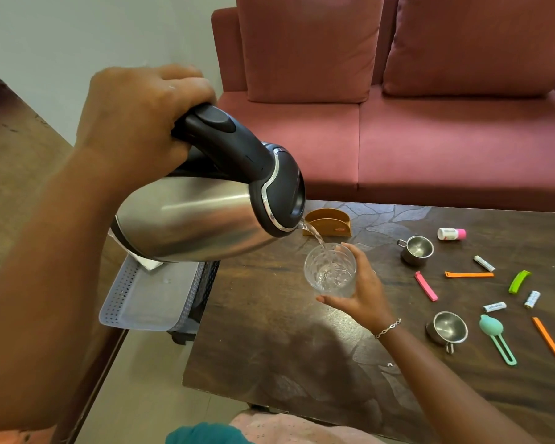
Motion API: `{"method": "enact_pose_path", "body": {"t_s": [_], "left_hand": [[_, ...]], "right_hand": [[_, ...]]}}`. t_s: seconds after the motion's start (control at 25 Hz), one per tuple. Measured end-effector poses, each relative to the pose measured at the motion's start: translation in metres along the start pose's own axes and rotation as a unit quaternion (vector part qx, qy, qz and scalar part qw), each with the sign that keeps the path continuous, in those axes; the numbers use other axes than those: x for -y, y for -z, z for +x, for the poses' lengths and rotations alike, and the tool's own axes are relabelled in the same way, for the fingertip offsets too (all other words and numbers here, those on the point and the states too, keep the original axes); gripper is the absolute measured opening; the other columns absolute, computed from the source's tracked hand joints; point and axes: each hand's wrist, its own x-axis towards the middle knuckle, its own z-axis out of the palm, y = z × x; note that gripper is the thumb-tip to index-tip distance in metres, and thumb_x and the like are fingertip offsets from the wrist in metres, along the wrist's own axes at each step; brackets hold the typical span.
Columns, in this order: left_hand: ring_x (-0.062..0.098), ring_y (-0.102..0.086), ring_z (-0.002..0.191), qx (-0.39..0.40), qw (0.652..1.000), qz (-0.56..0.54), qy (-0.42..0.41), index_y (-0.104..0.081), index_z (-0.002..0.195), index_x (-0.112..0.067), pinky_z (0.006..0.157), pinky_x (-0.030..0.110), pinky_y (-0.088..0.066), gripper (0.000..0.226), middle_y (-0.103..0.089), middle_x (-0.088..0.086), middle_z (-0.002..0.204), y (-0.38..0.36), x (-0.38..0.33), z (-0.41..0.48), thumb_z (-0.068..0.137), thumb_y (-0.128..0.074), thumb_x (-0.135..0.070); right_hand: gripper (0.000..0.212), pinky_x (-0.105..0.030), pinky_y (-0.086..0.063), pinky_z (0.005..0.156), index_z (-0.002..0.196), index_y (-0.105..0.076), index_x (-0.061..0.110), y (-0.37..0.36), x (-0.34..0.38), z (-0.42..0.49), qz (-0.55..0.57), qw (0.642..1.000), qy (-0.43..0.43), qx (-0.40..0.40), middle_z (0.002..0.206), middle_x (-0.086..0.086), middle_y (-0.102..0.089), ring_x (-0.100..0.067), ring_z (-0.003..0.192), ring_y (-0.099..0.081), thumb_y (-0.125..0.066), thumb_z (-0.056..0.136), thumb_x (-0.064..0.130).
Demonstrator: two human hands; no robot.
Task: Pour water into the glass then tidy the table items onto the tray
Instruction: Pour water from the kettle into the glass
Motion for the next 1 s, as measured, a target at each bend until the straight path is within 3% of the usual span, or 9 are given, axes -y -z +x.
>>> {"method": "enact_pose_path", "body": {"t_s": [0.52,0.72,1.0], "left_hand": [[0.043,-0.059,0.067,0.015,1.000,-0.004,-0.026,-0.063,0.088,0.000,0.056,0.042,-0.047,0.034,-0.068,0.021,0.090,0.008,-0.007,0.005,0.078,-0.037,-0.019],[0.043,-0.059,0.068,0.015,1.000,0.006,-0.011,-0.063,0.088,0.000,0.056,0.041,-0.045,0.026,-0.068,0.019,0.090,0.014,-0.013,0.005,0.076,-0.043,-0.012],[0.045,-0.059,0.071,0.018,0.999,0.008,-0.025,-0.063,0.091,0.002,0.061,0.045,-0.048,0.041,-0.067,0.023,0.091,0.018,-0.012,0.006,0.079,-0.034,-0.025]], "right_hand": [[0.099,-0.026,-0.038,0.094,0.133,-0.032,0.013,0.004,-0.005,-0.009,-0.003,1.000,-0.004,-0.014,0.132,-0.007,-0.048,-0.019,0.116,-0.048,-0.087,0.053,0.031],[0.100,-0.027,-0.039,0.095,0.133,-0.032,0.013,0.004,-0.005,-0.011,-0.001,1.000,-0.009,-0.014,0.132,-0.007,-0.048,-0.020,0.117,-0.048,-0.087,0.053,0.031],[0.100,-0.026,-0.037,0.095,0.134,-0.031,0.012,0.003,-0.004,-0.013,0.000,1.000,-0.010,-0.014,0.134,-0.008,-0.046,-0.019,0.118,-0.046,-0.087,0.053,0.030]]}}
